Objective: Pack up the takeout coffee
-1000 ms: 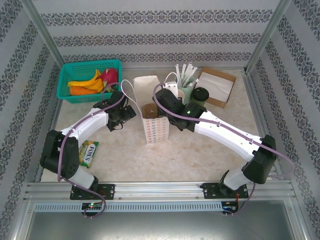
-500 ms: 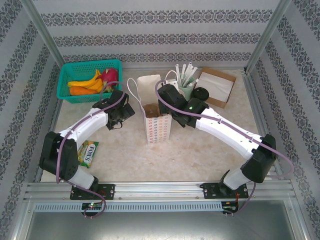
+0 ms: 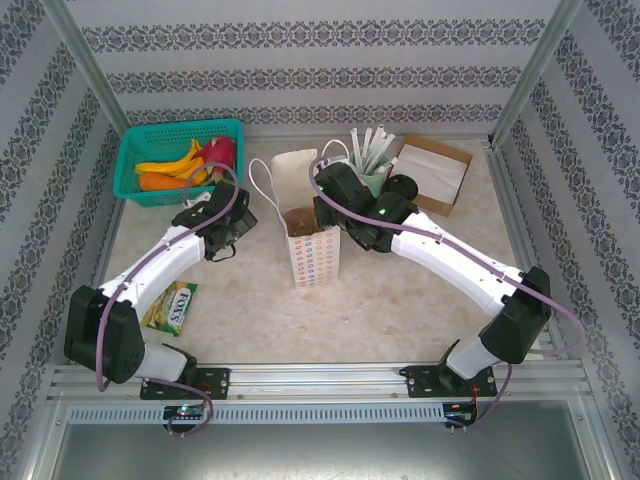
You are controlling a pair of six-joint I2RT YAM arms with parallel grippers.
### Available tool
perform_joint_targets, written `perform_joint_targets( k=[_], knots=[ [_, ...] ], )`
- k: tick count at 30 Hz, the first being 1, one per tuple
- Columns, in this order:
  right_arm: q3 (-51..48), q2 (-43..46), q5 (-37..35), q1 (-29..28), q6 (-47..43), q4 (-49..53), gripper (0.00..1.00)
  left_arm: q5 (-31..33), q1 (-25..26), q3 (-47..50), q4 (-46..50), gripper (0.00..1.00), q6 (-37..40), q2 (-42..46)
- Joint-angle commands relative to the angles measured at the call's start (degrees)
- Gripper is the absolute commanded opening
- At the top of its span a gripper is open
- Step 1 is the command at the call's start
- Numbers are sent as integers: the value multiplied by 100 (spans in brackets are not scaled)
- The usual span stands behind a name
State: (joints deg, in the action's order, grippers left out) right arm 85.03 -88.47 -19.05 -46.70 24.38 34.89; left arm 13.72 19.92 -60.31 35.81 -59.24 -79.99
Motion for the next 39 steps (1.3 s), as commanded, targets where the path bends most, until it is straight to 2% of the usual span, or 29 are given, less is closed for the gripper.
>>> perform_joint_targets(
  k=[1,8,10,16,19,24,25,27,39],
  knots=[
    [136,-59,244,38,-150,-123,10,422,56,72,266,100,-156,157],
    [145,-57,340,37,-184,-184,10,564,62,108,261,100,-202,234],
    [145,-41,314,38,-187,-186,15,571,56,109,265,100,-202,226],
    [162,134,196,38,-233,-83,42,643,57,101,277,100,-185,250],
    [76,362,522,51,-549,-41,56,692,51,91,260,100,-132,297],
    [-110,916,758,55,-950,59,71,786,48,113,148,100,-62,336],
    [-146,1024,762,64,-997,57,77,791,54,116,138,100,-61,333],
    [-218,1253,722,97,-1082,52,98,759,52,116,72,100,-39,331],
    [-909,2382,76,781,-856,-202,98,683,47,558,-788,100,346,679]
  ],
)
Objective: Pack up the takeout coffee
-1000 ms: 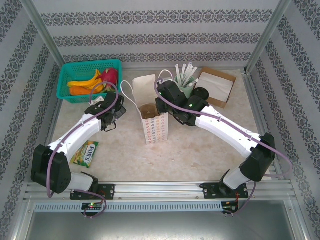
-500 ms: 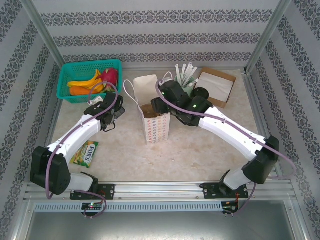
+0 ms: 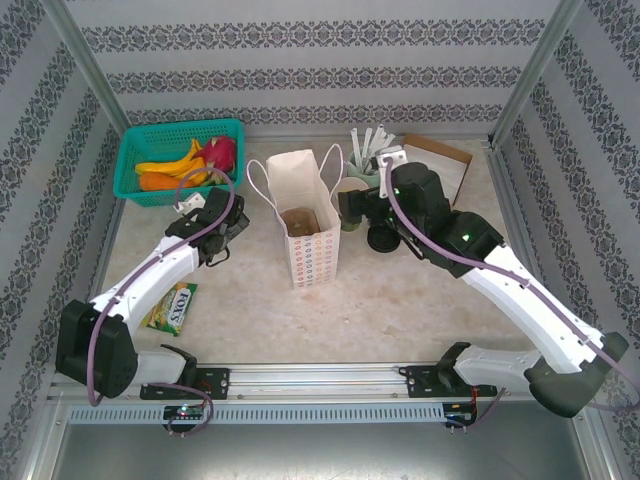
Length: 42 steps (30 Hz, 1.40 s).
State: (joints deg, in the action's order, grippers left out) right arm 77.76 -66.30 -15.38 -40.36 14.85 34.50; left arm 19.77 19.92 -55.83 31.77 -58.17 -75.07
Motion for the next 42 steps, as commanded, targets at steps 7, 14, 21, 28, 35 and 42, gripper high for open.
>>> perform_joint_targets(
  k=[7,14,21,28,35,42],
  knots=[
    [-1177,439,491,1343,364,-718,98,49,53,348,-804,100,401,382],
    [-2168,110,1485,2618,484,-1929,98,-68,38,441,-1047,100,499,458],
    [-1827,-860,2119,3278,144,-1808,98,-94,38,673,-1387,100,634,666],
    [-1500,-1647,2365,3480,-168,-1838,98,-156,29,991,-1964,100,847,810],
    [-933,-2358,2719,3537,-654,-1386,98,-226,-5,803,-1829,100,1159,717],
    [-292,-2984,2839,3545,-1124,-943,98,-340,-20,775,-1754,100,1114,719]
  ],
)
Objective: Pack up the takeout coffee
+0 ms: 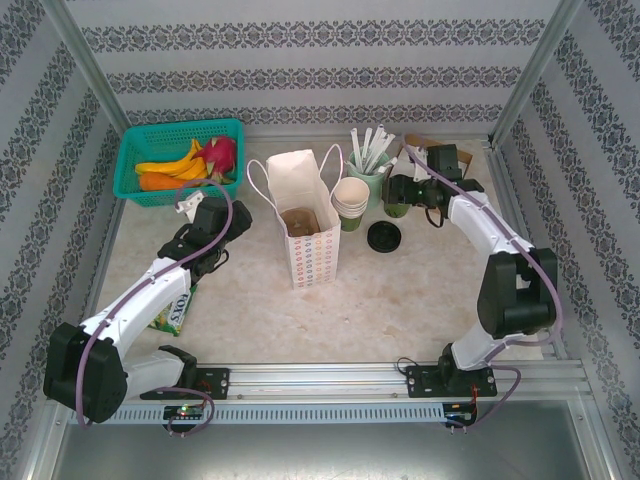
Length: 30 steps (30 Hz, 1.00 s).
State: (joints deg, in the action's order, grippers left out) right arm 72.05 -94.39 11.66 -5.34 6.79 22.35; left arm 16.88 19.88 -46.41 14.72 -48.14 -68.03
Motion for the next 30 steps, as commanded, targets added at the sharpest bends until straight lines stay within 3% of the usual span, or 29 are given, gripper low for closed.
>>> perform_joint_targets(
  k=[1,5,13,30],
  knots=[
    [352,-246,43,47,-327,300,98,-65,-19,-173,-32,100,103,12],
    [450,-370,-345,42,-359,358,98,-65,-14,-207,65,100,107,25],
    [476,-470,-471,43,-471,349,98,-35,-14,-274,134,100,173,-26],
    [916,-1112,-296,42,-612,349,98,-79,-16,-280,251,100,114,-119]
  ],
)
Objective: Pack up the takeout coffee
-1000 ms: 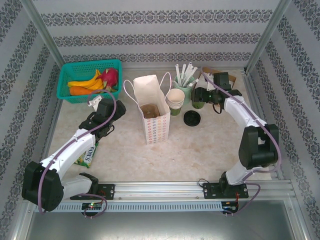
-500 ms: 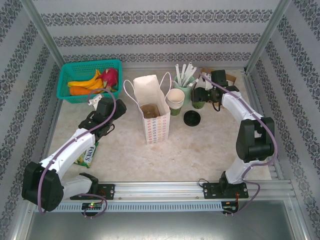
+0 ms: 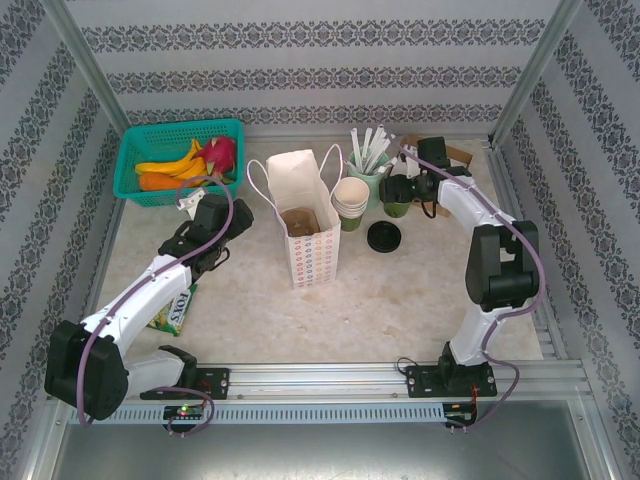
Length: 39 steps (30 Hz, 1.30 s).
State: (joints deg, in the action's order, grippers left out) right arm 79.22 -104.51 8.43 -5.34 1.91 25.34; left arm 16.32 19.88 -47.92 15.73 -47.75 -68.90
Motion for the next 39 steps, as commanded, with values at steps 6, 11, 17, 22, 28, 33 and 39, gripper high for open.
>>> perform_joint_targets(
  k=[6,11,17,22,28,33,39],
  knots=[
    [236,-129,-70,43,-27,32,93,-75,-12,-143,141,100,88,-57],
    [179,-24,-166,40,140,164,88,-114,-19,-159,161,100,99,-53],
    [-390,484,-517,55,515,-11,85,-311,-18,-150,71,100,265,25],
    [-1115,1101,-667,51,945,-73,84,-822,-14,-5,-470,100,604,225],
    [-2161,2021,-711,49,1407,-53,84,-1284,-27,-28,-726,100,996,381],
    [-2829,2758,-654,33,1748,182,84,-1509,-59,-164,-573,100,1551,442],
    [-3459,3546,-363,-404,1953,303,84,-1382,-178,-351,-616,100,1316,648]
  ],
)
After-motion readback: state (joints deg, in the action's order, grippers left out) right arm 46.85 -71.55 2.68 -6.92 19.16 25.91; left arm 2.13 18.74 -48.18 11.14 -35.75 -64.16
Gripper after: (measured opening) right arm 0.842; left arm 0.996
